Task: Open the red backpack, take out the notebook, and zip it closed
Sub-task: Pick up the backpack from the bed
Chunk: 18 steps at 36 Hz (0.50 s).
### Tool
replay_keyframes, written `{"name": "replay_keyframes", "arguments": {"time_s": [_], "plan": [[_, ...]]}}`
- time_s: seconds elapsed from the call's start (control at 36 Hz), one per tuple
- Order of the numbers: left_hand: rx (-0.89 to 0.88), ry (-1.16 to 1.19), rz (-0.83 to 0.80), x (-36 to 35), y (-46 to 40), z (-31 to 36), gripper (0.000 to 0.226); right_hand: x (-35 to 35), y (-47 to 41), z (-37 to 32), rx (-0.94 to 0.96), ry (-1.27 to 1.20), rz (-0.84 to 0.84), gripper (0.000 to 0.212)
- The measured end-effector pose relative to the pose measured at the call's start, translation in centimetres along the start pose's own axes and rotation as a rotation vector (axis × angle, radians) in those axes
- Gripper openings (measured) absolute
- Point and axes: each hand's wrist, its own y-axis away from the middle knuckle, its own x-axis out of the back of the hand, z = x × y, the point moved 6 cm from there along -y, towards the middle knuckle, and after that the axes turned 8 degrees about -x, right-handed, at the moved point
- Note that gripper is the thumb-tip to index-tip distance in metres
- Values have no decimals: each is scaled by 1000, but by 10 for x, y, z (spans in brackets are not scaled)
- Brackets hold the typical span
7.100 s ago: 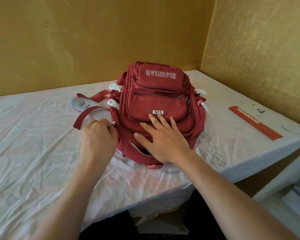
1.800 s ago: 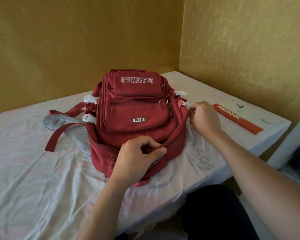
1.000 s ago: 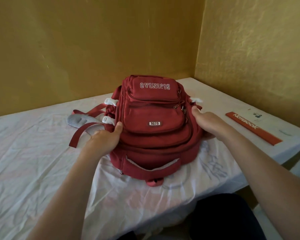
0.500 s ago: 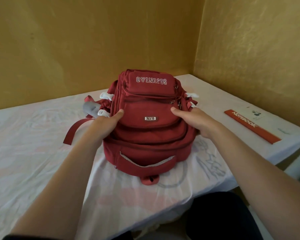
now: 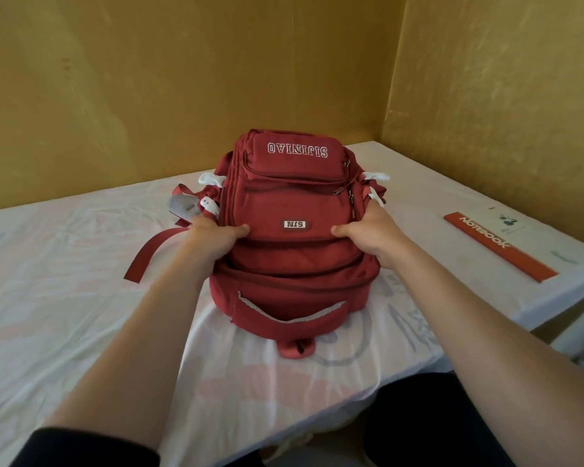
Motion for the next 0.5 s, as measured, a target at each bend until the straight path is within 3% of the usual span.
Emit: {"name": "replay_keyframes", "arguments": {"time_s": [0.14, 0.25, 0.39, 0.5], "plan": [[-108, -139, 90, 4, 0, 13, 64, 1, 3, -8, 88, -18, 54, 94], [-177, -137, 88, 5, 1, 26, 59, 7, 5, -16, 152, -1, 111, 71], [-247, -200, 180, 19, 2, 35, 53, 1, 8, -29, 211, 12, 113, 62], [-280, -171, 196, 36, 5, 36, 49, -10, 11, -46, 255, 36, 100, 67]]}}
